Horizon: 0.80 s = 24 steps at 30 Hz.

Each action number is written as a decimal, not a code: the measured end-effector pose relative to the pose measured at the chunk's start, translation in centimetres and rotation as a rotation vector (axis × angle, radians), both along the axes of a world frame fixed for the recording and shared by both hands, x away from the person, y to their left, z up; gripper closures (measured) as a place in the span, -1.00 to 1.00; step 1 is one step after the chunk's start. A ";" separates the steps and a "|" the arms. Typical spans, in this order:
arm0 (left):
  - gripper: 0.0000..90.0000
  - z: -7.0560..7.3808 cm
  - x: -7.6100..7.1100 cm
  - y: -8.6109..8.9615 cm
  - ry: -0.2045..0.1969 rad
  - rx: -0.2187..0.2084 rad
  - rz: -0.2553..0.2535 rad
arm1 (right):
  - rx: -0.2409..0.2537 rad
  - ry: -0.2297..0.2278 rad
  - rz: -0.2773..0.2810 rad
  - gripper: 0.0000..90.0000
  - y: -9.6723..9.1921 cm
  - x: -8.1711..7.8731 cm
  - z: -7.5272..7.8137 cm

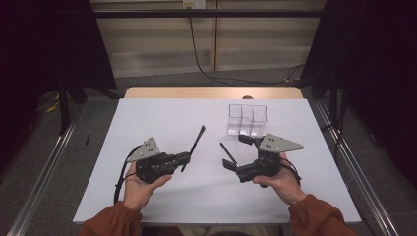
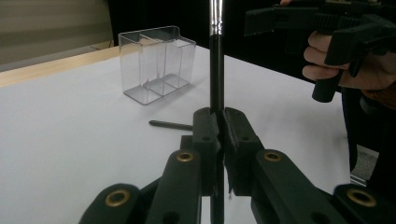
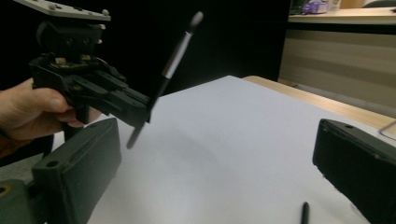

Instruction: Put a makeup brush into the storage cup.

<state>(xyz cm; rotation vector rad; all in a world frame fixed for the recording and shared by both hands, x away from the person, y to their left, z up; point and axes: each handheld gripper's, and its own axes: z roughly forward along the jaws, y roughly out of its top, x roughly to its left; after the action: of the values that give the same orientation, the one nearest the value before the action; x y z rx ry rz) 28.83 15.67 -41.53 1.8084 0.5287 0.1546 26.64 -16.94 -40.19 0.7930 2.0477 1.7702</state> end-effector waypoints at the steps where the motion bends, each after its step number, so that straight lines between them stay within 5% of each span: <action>1: 0.87 0.0 0.0 -0.2 0.005 -0.004 0.000 | 0.006 0.001 0.013 -0.98 0.4 0.1 0.2; 7: 0.87 0.2 -0.2 -1.3 -0.008 -0.003 -0.003 | 0.009 0.012 0.070 -0.99 1.5 0.4 0.5; 24: 0.87 0.2 0.2 -2.9 -0.018 0.011 -0.034 | 0.011 -0.024 0.081 -0.77 3.0 1.8 0.6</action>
<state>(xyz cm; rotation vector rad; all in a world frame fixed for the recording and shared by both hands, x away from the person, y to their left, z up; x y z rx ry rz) 29.01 12.75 -41.30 1.8238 0.4853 0.1510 28.47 -13.93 -39.55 0.6976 2.0844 1.8262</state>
